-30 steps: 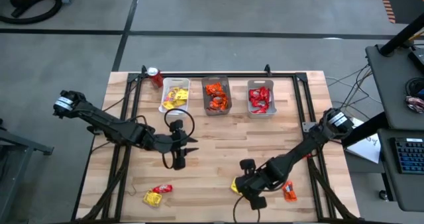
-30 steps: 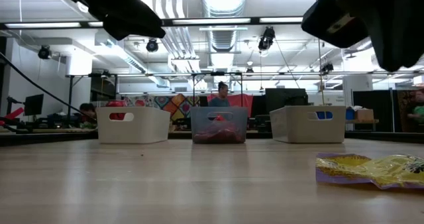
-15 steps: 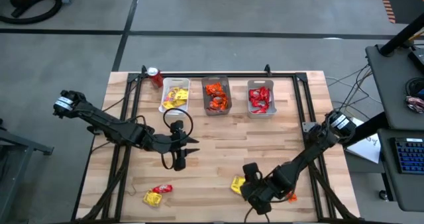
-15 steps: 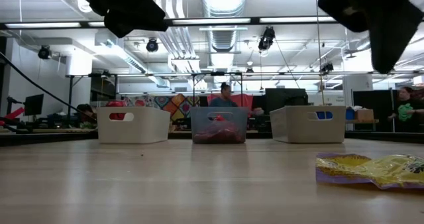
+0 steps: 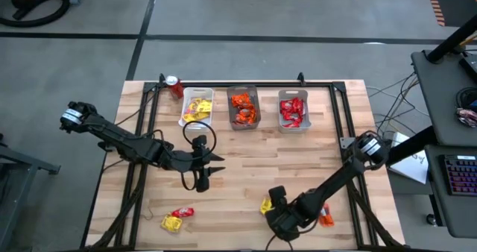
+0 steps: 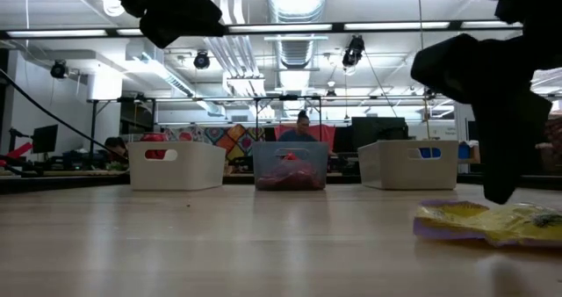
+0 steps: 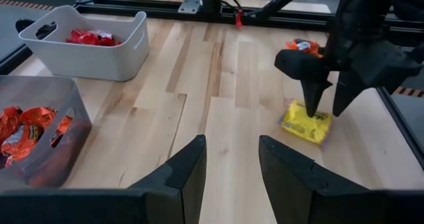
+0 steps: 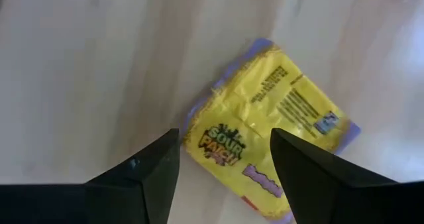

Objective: Sort candy
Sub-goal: Put the yellow candy into the white bin

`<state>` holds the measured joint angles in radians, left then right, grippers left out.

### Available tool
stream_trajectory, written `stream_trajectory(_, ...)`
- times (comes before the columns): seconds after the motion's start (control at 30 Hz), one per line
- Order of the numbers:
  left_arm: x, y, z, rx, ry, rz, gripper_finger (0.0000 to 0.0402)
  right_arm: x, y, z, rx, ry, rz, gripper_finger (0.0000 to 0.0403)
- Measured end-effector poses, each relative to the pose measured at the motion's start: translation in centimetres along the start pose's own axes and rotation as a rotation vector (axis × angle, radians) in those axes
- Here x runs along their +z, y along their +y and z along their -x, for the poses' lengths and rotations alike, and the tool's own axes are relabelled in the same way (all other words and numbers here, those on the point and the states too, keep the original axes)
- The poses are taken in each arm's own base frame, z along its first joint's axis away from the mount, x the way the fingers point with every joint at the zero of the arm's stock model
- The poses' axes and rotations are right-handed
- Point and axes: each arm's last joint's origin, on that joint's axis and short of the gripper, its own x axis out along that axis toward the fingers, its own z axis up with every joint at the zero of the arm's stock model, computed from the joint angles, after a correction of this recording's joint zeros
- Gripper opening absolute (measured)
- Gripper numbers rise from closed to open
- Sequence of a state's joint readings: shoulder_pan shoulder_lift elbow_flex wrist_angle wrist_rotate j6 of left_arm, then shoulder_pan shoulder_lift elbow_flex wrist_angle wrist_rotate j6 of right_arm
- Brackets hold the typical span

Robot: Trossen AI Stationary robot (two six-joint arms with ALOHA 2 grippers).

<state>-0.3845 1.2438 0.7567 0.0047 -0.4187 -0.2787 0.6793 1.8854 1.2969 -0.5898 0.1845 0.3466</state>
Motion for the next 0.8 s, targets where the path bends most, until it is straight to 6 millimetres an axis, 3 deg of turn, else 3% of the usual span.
stream_trajectory(0.3,0.1,-0.1,0.0,-0.003,-0.010,0.004,0.0123,-0.8,-1.0,-1.2,0.004,0.025,-0.022,0.0161)
stream_trajectory(0.6,0.1,-0.1,0.0,-0.004,-0.012,0.006,0.0123,-1.7,-2.2,-2.3,0.020,0.029,-0.042,0.0025)
stream_trajectory(0.8,0.2,-0.2,-0.1,-0.009,-0.026,0.012,0.0123,-1.4,-2.2,-1.6,0.040,-0.020,-0.026,0.0011)
